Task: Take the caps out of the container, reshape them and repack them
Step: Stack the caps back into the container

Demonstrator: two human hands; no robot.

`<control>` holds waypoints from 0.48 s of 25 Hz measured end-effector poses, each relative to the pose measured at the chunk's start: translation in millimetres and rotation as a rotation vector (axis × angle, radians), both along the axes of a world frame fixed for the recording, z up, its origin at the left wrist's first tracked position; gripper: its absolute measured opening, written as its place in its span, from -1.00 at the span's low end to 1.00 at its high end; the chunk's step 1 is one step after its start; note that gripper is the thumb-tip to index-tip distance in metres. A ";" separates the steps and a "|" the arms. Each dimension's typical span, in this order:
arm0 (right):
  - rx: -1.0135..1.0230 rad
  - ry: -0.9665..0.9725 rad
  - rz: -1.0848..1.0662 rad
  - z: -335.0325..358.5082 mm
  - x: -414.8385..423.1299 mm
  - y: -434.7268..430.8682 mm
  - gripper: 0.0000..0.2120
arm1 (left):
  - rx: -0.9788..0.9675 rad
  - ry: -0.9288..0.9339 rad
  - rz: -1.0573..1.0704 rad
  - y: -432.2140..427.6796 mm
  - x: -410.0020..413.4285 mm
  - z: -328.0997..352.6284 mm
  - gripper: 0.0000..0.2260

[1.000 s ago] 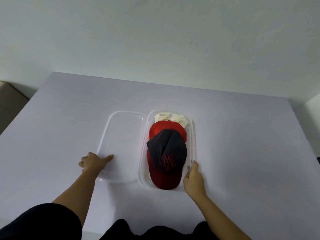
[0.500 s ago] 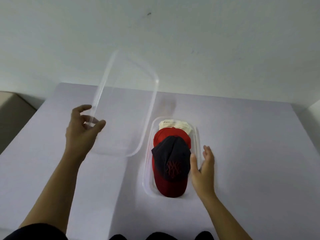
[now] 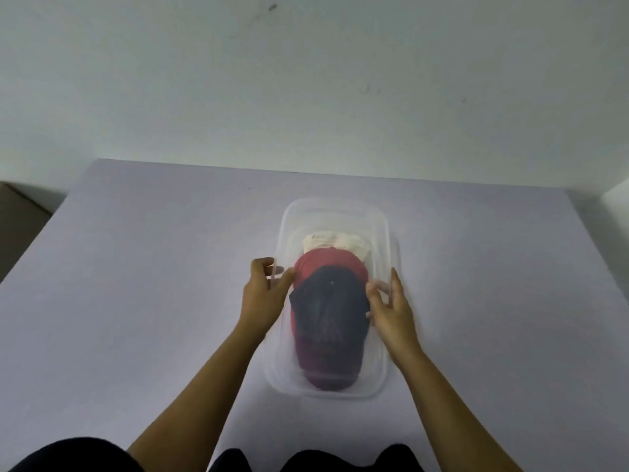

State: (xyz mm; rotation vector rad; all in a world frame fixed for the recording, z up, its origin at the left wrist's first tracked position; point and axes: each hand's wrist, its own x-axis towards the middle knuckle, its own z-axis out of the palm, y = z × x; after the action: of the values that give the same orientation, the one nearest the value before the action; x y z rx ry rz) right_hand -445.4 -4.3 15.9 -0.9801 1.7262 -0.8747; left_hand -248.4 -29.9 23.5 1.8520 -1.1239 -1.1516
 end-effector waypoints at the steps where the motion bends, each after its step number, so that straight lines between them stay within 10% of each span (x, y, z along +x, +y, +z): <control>1: -0.013 0.063 -0.004 -9.0 0.6 2.3 -0.41 | -0.025 -0.060 -0.044 1.9 -4.0 -10.2 -0.55; 12: 0.034 0.156 0.056 -55.9 1.9 -11.9 -0.40 | 0.007 -0.408 -0.294 -11.2 -18.1 -60.5 -0.56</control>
State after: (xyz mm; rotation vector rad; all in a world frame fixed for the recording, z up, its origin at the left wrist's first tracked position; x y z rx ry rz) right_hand -443.5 -16.2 -40.0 -1.0932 1.8288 -0.7474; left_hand -266.5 -41.1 -37.0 2.0307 -1.6666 -0.9504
